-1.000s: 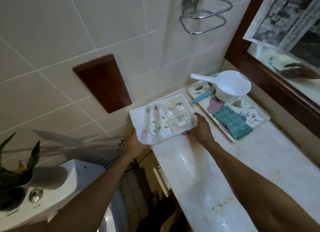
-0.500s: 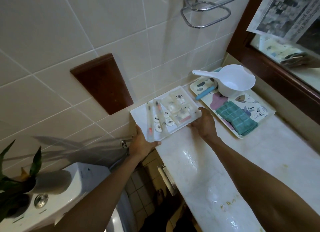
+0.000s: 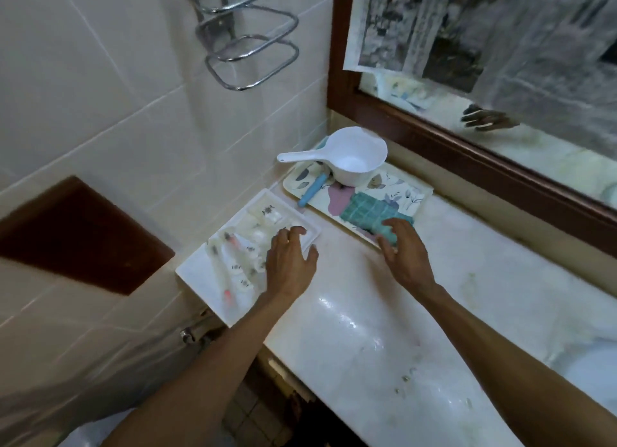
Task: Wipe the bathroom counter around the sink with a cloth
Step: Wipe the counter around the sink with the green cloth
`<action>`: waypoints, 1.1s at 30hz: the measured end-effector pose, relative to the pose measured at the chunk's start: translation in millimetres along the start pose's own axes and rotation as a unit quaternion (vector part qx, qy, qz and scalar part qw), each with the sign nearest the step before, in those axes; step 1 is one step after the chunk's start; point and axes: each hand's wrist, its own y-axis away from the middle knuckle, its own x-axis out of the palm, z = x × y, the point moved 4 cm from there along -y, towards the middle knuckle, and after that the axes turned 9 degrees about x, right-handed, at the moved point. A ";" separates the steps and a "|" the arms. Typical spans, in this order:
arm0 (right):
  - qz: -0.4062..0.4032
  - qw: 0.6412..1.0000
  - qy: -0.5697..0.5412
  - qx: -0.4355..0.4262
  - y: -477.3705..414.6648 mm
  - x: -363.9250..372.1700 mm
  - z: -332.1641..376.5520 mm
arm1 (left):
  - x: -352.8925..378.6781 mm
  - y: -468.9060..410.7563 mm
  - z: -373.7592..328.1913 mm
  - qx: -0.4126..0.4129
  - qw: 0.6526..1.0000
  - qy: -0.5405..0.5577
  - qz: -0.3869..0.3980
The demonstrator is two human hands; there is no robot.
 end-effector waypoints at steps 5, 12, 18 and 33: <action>-0.040 0.998 0.020 0.050 -19.5 -37.4 -63.9 | 69.3 -56.1 -54.8 0.169 0.978 -0.014 0.120; -0.028 0.987 0.016 0.158 -56.4 -42.0 -124.9 | 150.8 -118.3 -97.6 0.261 0.930 -0.103 0.236; 0.046 0.977 0.117 0.172 -67.3 -17.9 -144.9 | 178.1 -138.3 -107.2 0.247 0.893 -0.162 0.339; 0.025 0.973 0.146 0.175 -53.7 -3.5 -151.7 | 170.1 -164.2 -108.0 0.273 0.880 -0.229 0.315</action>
